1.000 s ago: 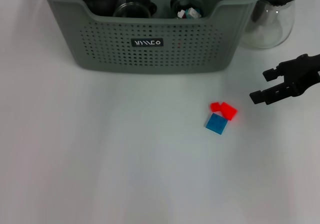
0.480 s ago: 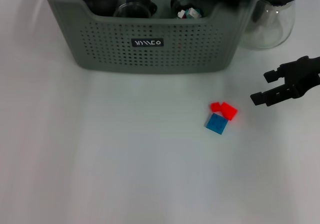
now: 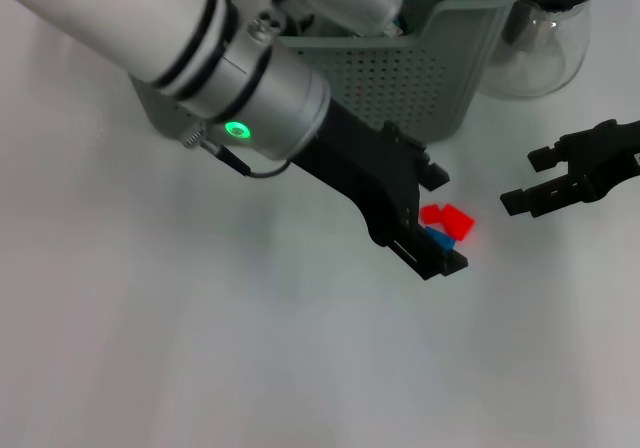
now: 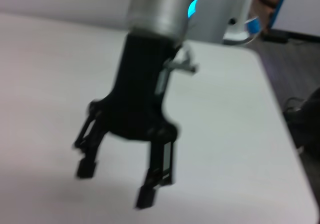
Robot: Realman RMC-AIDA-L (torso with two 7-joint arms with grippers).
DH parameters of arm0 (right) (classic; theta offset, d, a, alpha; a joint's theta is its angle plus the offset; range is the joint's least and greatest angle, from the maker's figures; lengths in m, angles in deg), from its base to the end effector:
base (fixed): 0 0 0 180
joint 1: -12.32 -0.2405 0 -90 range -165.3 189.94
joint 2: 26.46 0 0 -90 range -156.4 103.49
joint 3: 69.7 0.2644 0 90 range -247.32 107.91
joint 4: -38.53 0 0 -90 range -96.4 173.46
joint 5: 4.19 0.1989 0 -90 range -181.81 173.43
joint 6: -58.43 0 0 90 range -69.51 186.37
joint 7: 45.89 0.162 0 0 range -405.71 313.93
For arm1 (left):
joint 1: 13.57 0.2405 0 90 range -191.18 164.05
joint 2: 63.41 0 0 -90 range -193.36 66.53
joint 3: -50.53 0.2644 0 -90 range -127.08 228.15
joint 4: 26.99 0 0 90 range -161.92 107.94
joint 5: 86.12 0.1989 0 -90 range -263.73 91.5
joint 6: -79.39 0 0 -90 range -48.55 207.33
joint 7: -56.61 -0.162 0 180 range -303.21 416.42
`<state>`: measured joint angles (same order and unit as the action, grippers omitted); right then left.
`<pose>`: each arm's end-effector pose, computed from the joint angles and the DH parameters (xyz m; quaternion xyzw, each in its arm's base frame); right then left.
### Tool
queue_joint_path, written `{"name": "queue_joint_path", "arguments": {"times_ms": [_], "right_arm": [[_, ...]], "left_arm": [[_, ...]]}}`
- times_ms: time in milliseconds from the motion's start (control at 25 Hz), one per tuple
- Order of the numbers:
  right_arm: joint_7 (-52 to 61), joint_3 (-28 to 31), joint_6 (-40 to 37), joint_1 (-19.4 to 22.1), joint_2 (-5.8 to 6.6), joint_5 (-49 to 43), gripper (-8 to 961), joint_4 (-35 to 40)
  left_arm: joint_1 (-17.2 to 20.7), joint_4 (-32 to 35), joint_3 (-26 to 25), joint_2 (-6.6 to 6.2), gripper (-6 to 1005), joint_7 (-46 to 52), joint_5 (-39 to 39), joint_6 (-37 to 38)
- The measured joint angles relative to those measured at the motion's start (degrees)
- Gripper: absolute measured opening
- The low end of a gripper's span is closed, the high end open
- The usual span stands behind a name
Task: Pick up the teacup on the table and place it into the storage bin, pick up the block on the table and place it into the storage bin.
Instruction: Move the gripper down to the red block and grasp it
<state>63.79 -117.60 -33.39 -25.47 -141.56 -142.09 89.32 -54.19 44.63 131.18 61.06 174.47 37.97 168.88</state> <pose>0.2548 0.3593 0.0090 -0.9473 0.3086 -0.0080 0.0861 -0.0954 0.3205 -0.0812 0.9975 0.0665 0.0022 0.0243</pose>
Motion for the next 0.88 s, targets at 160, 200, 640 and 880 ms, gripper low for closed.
{"name": "queue_joint_path", "arguments": {"times_ms": [160,200,640,880], "right_arm": [[0.0,0.0,0.1,0.0,-0.02,0.0,932,-0.3],[0.1,0.0,0.1,-0.1,-0.03,0.0,932,-0.3],[0.5,0.3,0.0,0.0,0.09,-0.5,927,-0.3],[0.5,0.5,0.0,0.6,0.24,-0.5,924,-0.3]], "left_arm": [[-0.5,-3.5,2.5,-0.07,958,-1.1,1.9,-4.4],[-0.6,-3.9,3.1,-0.10,958,-1.5,2.3,-4.9],[-1.7,-10.4,12.0,0.20,956,-6.5,4.4,-16.1],[-3.4,-14.2,15.1,0.24,955,-3.5,4.5,-22.0]]}}
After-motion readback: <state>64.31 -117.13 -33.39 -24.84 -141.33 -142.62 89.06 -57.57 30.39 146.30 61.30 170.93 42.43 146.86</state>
